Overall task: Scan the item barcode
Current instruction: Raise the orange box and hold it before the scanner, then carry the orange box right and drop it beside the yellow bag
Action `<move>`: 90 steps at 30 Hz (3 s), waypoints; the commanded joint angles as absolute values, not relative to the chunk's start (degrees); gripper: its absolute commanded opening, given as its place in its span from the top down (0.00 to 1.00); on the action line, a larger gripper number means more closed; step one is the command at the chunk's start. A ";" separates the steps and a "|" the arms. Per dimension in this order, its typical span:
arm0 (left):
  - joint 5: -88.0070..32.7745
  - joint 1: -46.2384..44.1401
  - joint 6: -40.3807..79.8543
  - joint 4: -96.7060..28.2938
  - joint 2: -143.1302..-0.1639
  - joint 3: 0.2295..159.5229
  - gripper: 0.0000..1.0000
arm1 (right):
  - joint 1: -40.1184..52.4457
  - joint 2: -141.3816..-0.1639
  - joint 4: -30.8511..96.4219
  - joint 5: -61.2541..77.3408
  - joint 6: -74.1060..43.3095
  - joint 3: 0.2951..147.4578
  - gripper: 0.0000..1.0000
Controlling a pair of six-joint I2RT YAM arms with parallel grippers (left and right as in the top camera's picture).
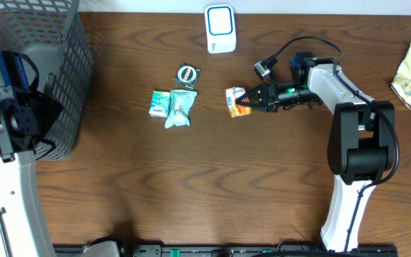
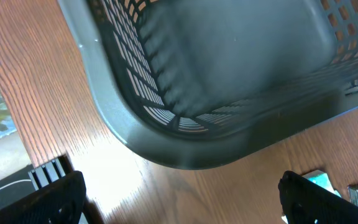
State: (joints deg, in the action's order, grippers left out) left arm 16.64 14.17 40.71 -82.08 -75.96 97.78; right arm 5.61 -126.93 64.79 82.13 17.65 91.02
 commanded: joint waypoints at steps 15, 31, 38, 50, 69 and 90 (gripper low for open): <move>17.21 14.46 41.21 -82.21 -75.55 97.67 0.02 | 8.29 -109.45 68.25 89.49 19.59 91.94 0.99; 17.21 14.46 41.21 -82.21 -75.55 97.67 0.02 | 9.69 -102.43 66.11 88.75 19.14 91.88 0.99; 17.21 14.46 41.21 -82.21 -75.55 97.67 0.02 | 14.09 -103.02 57.47 53.93 3.90 91.77 0.99; 17.21 14.46 41.21 -82.19 -75.55 97.67 0.02 | 30.61 -107.07 37.39 -3.99 -7.25 91.79 0.99; 17.21 14.46 41.21 -82.21 -75.55 97.67 0.02 | 25.52 -137.69 38.44 -13.10 11.05 136.40 0.99; 17.21 14.44 41.23 -82.21 -75.55 97.67 0.02 | 27.07 -148.24 25.56 -25.30 45.52 138.04 0.99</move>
State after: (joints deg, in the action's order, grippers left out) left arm 16.64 14.17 40.71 -82.08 -75.96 97.78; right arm 27.22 -148.66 25.41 -24.27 44.23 137.14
